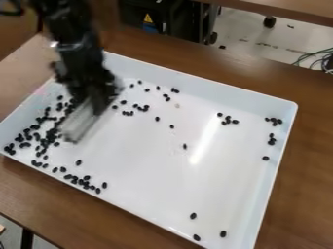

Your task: Sweep into pile

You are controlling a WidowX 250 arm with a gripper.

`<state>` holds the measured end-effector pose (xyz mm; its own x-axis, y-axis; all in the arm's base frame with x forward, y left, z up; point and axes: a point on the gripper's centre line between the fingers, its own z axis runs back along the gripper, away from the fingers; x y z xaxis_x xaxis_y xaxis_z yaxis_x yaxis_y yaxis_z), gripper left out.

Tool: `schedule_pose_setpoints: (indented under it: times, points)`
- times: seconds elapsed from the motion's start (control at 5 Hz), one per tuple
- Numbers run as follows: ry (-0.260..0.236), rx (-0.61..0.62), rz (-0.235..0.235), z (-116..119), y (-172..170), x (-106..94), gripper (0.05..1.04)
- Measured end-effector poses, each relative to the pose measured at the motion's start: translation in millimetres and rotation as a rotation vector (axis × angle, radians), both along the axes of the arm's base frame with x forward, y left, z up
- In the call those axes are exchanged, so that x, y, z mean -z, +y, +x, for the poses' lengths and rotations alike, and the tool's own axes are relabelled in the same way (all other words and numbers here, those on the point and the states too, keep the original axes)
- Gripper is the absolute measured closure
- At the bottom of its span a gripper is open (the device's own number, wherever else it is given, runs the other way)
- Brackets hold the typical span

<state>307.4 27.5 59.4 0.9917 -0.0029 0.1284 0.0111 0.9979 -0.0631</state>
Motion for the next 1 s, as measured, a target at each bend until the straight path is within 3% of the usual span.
schedule_pose_setpoints:
  times: [0.2,0.4,0.6,0.8,1.0]
  points:
    - [-0.069,0.074,-0.026,10,-52,-7.1,0.732]
    - [-0.086,0.215,-0.107,16,-102,15.0,0.732]
    - [-0.092,0.280,-0.157,30,-146,23.0,0.732]
    - [-0.040,0.301,-0.182,34,-198,33.8,0.732]
    - [-0.027,0.276,-0.148,37,-232,36.4,0.732]
